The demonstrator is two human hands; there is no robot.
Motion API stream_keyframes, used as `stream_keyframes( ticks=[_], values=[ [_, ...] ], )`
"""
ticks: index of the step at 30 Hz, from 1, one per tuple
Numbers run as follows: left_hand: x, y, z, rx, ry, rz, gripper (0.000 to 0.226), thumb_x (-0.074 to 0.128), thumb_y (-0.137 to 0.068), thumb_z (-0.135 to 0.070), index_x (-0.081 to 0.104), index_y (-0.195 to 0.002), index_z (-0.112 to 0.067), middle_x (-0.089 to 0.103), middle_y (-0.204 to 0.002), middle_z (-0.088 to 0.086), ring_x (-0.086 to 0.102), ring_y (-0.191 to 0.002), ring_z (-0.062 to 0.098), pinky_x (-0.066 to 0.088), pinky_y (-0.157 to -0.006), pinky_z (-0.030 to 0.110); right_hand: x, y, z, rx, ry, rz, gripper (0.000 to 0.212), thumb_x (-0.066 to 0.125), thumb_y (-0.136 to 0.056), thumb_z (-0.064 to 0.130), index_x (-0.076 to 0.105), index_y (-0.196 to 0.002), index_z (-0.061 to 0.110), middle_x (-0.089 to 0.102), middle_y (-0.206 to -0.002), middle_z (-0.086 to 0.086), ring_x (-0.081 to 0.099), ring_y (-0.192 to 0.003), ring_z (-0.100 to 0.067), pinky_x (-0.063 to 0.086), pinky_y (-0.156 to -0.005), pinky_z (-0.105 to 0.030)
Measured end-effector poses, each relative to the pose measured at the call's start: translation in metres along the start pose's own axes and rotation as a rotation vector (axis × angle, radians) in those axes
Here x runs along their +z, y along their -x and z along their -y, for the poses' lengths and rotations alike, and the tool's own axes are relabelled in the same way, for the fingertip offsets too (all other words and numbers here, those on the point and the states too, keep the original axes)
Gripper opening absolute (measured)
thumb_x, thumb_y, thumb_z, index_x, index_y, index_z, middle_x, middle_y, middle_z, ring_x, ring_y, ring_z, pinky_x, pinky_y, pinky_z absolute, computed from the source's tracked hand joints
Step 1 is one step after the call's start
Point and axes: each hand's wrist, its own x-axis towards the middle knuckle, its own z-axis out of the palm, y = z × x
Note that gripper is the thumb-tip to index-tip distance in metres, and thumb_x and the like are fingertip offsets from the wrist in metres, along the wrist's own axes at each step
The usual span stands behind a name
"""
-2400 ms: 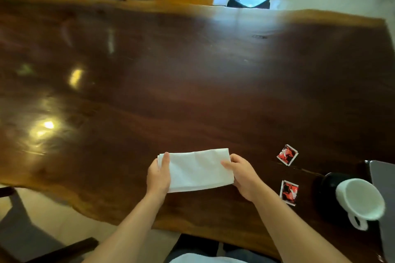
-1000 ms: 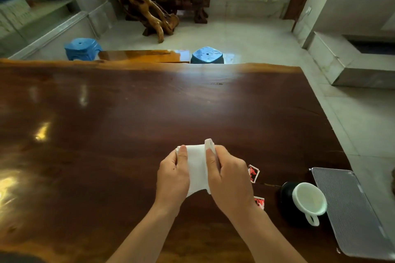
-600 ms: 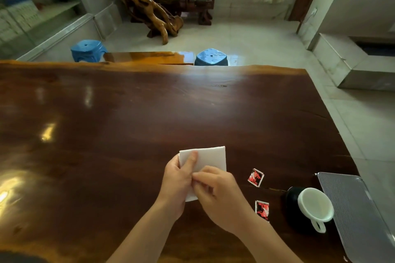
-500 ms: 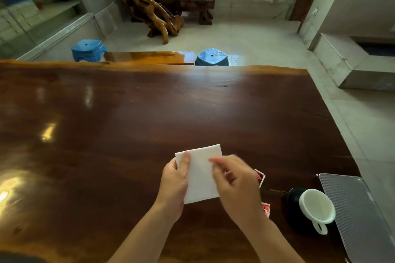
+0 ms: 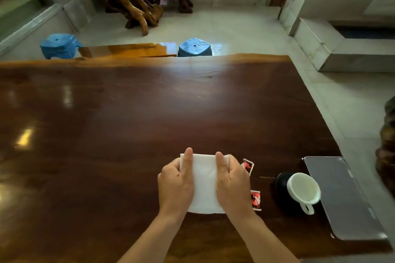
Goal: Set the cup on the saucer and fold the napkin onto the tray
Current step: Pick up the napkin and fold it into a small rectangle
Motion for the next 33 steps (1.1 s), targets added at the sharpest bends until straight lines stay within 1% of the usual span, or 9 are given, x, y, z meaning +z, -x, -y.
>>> stream_keyframes(
  ticks=[4,7,11,14,17,21,24,28,33],
  values=[
    [0.009,-0.003,-0.003,0.115,-0.016,-0.037,0.051,0.038,-0.097,-0.048,0.048,-0.058,-0.017,0.054,-0.049,-0.007,0.059,-0.047,0.006,0.038,-0.041,0.010,-0.001,-0.006,-0.003,-0.051,0.027,-0.072,0.034,0.037,-0.095,0.047,0.049,-0.074,0.023,0.059,-0.065,0.003,0.063,-0.073,-0.012,0.048,-0.047,-0.022],
    [0.015,-0.006,-0.002,0.104,-0.016,-0.036,0.054,0.036,-0.103,-0.042,0.049,-0.059,-0.014,0.055,-0.052,-0.004,0.060,-0.047,0.005,0.040,-0.041,0.011,-0.003,-0.011,-0.004,-0.006,0.010,-0.086,0.044,0.037,-0.099,0.045,0.054,-0.078,0.010,0.062,-0.069,-0.009,0.060,-0.064,-0.022,0.052,-0.055,-0.037],
    [0.018,-0.006,0.003,-0.051,0.052,0.020,0.062,0.036,-0.099,-0.055,0.054,-0.068,-0.005,0.061,-0.056,0.004,0.062,-0.049,0.012,0.053,-0.050,0.035,-0.006,-0.015,-0.009,0.173,-0.127,0.012,0.053,0.040,-0.099,0.050,0.053,-0.080,0.002,0.056,-0.067,-0.008,0.055,-0.062,-0.020,0.047,-0.057,-0.037],
    [0.017,-0.006,0.008,-0.189,0.133,0.101,0.061,0.047,-0.096,-0.057,0.061,-0.083,0.001,0.068,-0.076,0.019,0.071,-0.070,0.035,0.059,-0.061,0.052,-0.013,-0.014,-0.015,0.359,-0.243,0.152,0.044,0.046,-0.099,0.051,0.062,-0.091,0.011,0.069,-0.082,-0.009,0.070,-0.075,-0.027,0.059,-0.066,-0.040],
    [0.023,-0.003,0.008,-0.432,0.218,0.271,0.039,0.070,-0.085,-0.050,0.068,-0.098,-0.013,0.076,-0.088,0.009,0.077,-0.076,0.024,0.065,-0.065,0.041,-0.026,-0.007,-0.017,0.543,-0.379,0.310,0.023,0.064,-0.094,0.041,0.066,-0.108,0.024,0.075,-0.099,-0.002,0.075,-0.089,-0.022,0.064,-0.075,-0.041],
    [0.038,0.003,0.013,-0.630,0.237,0.505,0.060,0.087,-0.063,-0.041,0.066,-0.115,-0.019,0.077,-0.102,0.011,0.077,-0.090,0.029,0.064,-0.077,0.049,-0.054,-0.006,-0.026,0.557,-0.317,0.469,0.047,0.080,-0.083,0.030,0.054,-0.123,0.036,0.068,-0.116,0.002,0.072,-0.102,-0.019,0.063,-0.074,-0.036],
    [0.063,0.005,0.014,-0.608,0.220,0.514,0.042,0.080,-0.081,-0.036,0.067,-0.115,-0.017,0.079,-0.099,0.009,0.078,-0.086,0.027,0.064,-0.074,0.046,-0.084,-0.012,-0.039,0.568,-0.271,0.475,0.045,0.071,-0.091,0.035,0.048,-0.129,0.038,0.065,-0.120,0.001,0.072,-0.101,-0.024,0.062,-0.059,-0.035],
    [0.117,0.010,0.006,-0.437,0.079,0.406,0.034,0.062,-0.093,-0.047,0.070,-0.103,-0.016,0.079,-0.088,0.007,0.078,-0.077,0.022,0.065,-0.070,0.047,-0.113,-0.027,-0.063,0.485,-0.115,0.225,0.024,0.056,-0.099,0.039,0.056,-0.119,0.025,0.069,-0.101,-0.004,0.075,-0.072,-0.020,0.053,-0.042,-0.026],
    [0.197,0.028,-0.019,-0.195,-0.041,0.314,0.028,0.047,-0.099,-0.043,0.063,-0.091,-0.021,0.070,-0.079,0.001,0.071,-0.066,0.005,0.052,-0.047,0.017,-0.168,-0.053,-0.101,0.376,0.026,0.099,0.028,0.044,-0.103,0.041,0.057,-0.098,0.017,0.065,-0.086,0.002,0.065,-0.075,-0.011,0.050,-0.056,-0.016]
  ],
)
